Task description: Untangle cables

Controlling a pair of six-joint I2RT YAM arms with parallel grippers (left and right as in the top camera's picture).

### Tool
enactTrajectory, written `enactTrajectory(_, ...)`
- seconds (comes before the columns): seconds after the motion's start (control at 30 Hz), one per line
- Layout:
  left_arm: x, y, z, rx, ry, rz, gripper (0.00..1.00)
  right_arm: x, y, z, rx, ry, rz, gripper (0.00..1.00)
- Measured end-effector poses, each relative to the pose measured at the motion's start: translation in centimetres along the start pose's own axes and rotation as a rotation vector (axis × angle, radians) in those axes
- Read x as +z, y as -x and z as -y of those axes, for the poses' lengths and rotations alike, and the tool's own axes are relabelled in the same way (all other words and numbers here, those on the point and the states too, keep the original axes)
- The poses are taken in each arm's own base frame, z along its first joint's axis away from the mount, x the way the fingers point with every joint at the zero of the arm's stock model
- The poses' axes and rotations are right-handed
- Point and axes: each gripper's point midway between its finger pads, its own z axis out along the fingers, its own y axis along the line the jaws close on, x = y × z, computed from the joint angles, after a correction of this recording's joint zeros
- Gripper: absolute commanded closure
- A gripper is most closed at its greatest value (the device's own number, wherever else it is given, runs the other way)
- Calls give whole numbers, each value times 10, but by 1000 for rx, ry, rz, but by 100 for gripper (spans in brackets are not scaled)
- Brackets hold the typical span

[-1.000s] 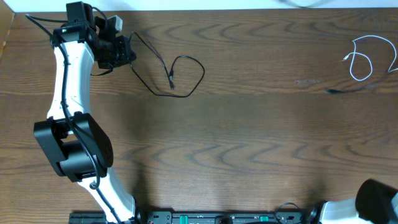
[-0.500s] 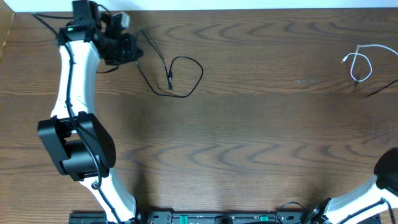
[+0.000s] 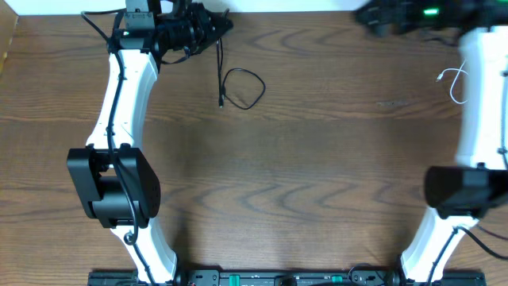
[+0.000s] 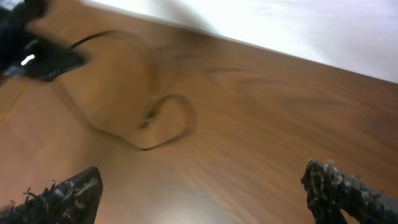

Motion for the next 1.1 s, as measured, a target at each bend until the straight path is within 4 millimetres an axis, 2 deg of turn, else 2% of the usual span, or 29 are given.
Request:
enactTrajectory(0.07,1,1,6,-56,-25,-2,93,29,-2,-25,-42,80,-28,3)
enactTrajectory(0.1,2,2,9,-83,-35,0,93,57,-6,-47,-75,151,-51,6)
enactTrajectory(0.17,1,2,13,-137,-51,-6,93,88,-15,-68,-92,220,-86,11)
enactTrajectory(0.27,1,2,14,-203,-56,-9,93,139,-23,-97,-109,310,-105,11)
enactTrajectory(0.3,1,2,14,-219,-57,-12,92,154,-22,-109,-119,355,-93,11)
enactTrajectory(0.37,1,2,14,-238,-58,-11,93,169,-25,-123,-118,416,-92,12)
enactTrajectory(0.53,1,3,15,-261,-59,-10,92,179,-29,-157,-125,532,-94,17)
enactTrajectory(0.6,1,5,17,-247,-69,-2,93,180,-27,-167,-145,558,-80,26)
enactTrajectory(0.67,1,7,19,-241,-75,2,93,182,-25,-177,-160,576,-69,43)
enactTrajectory(0.8,1,7,19,-250,-77,2,93,195,-23,-190,-184,602,-43,63)
enactTrajectory(0.83,1,7,20,-251,-78,0,93,202,-23,-192,-195,609,-33,77)
enactTrajectory(0.87,1,6,20,-251,-81,-4,93,209,-27,-192,-183,609,-43,87)
enactTrajectory(0.9,1,5,21,-250,-84,-8,92,218,-33,-189,-167,602,-60,92)
enactTrajectory(0.93,1,5,21,-250,-85,-10,85,224,-39,-187,-147,598,-78,99)
enactTrajectory(1.0,-1,7,18,-259,-76,-2,69,233,-44,-177,-118,578,-97,99)
enactTrajectory(1.03,-5,11,15,-265,-78,7,58,230,-42,-162,-94,554,-95,99)
enactTrajectory(1.1,-11,15,14,-258,-86,17,39,226,-40,-147,-63,532,-100,99)
